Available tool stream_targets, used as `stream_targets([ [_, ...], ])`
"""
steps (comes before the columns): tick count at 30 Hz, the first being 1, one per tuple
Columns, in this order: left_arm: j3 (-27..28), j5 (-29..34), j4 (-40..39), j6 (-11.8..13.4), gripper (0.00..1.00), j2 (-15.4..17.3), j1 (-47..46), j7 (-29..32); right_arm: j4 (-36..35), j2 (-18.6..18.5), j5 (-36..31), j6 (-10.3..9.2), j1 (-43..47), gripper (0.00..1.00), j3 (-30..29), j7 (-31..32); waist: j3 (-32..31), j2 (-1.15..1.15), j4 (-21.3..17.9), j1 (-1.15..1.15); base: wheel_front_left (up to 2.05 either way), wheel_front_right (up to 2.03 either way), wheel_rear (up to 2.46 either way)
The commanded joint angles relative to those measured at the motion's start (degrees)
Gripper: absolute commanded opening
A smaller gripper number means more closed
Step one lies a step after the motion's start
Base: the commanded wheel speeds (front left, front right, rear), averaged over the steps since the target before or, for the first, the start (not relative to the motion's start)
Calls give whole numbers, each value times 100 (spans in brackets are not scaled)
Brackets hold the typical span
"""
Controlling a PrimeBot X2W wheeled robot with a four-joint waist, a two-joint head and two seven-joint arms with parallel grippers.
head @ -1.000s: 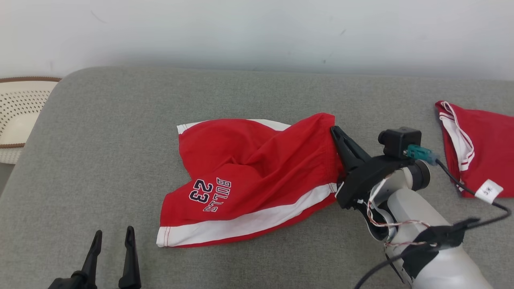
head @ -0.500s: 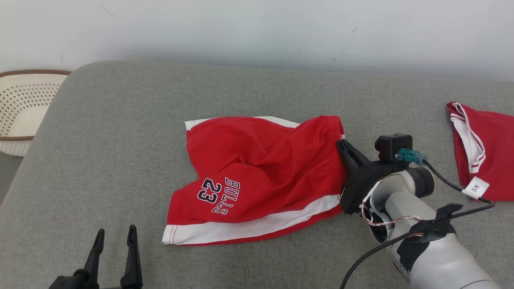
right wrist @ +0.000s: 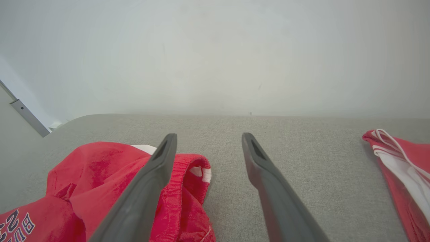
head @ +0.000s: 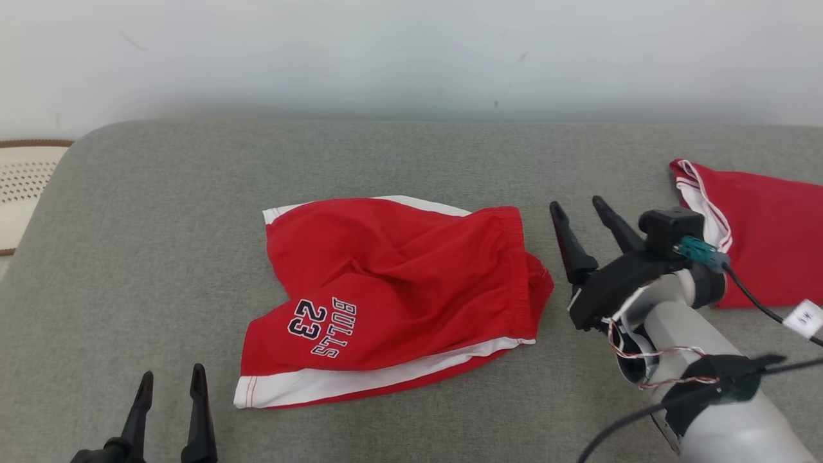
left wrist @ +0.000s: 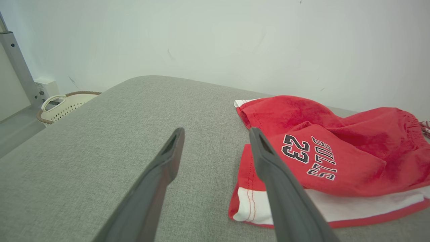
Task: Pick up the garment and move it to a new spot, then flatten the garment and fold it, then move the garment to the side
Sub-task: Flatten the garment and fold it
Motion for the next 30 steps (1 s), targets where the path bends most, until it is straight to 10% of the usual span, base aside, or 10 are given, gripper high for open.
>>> stream_targets([
  [1, 30, 18, -30, 21, 100, 3, 76, -20, -119, -49, -125, 2, 209, 100, -103, -7, -41, 0, -75, 0, 0, 0, 0],
  [30, 322, 224, -299, 189, 100, 8, 678, -19, -3040, 488, -1827, 1, 3246, 100, -2044, -11, -743, 0, -629, 0, 0, 0, 0],
])
